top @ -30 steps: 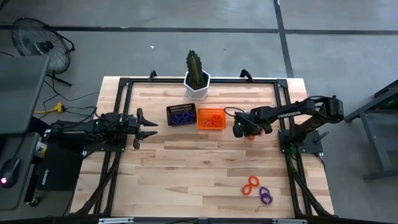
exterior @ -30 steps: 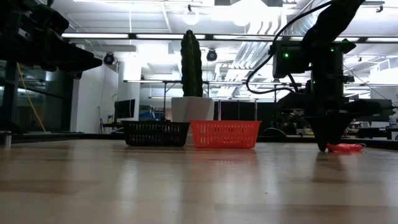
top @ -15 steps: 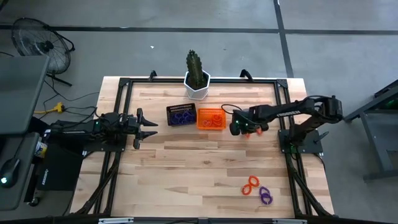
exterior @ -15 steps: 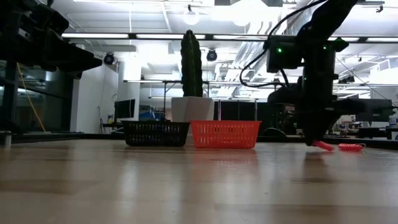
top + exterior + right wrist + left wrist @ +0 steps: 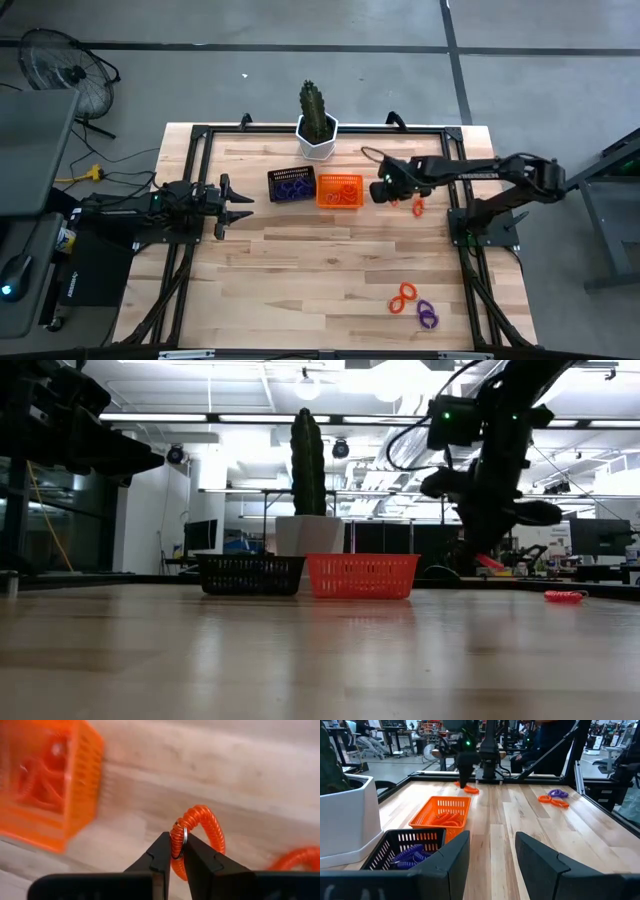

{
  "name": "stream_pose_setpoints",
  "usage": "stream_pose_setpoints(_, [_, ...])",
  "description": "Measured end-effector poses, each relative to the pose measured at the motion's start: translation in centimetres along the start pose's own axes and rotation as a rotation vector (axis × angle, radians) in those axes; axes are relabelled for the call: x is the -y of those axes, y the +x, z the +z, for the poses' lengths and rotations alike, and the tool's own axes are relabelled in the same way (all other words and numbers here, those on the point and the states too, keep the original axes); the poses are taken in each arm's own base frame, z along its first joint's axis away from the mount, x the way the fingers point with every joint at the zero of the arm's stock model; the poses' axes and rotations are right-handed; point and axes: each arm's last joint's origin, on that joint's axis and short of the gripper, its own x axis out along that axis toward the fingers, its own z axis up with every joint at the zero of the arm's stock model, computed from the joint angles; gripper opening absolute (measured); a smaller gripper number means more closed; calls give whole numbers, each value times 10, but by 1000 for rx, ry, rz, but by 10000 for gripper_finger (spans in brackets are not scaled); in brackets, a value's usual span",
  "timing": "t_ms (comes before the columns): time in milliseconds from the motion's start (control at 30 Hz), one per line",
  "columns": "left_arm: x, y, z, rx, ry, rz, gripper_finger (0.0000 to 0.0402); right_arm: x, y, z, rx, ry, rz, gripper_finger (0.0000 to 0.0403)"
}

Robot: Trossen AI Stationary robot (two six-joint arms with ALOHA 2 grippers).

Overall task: Sort spring keychains
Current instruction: Put the orange spring keychain in the orange bin

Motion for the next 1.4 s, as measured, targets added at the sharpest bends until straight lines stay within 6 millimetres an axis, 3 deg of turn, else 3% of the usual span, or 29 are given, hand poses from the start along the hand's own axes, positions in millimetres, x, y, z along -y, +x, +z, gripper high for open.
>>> stream_pose_setpoints(300, [0, 0, 0, 0, 0, 0, 156, -19, -34, 33, 106, -63, 112, 35])
stream_pose_setpoints(633, [0, 0, 0, 0, 0, 0, 156, -78, -59, 56, 114, -223, 260, 34])
stream_pose_setpoints(833, [0, 0, 0, 0, 0, 0, 156, -115, -46, 60, 59, -412, 303, 38])
stream_pose_setpoints(1000, [0, 0, 0, 0, 0, 0, 156, -135, -21, 61, 8, -569, 279, 38])
stream_pose_setpoints(1233, [0, 0, 0, 0, 0, 0, 156, -139, 21, 61, -74, -563, 182, 38])
stream_pose_setpoints(1400, [0, 0, 0, 0, 0, 0, 156, -136, 37, 60, -93, -472, 93, 38])
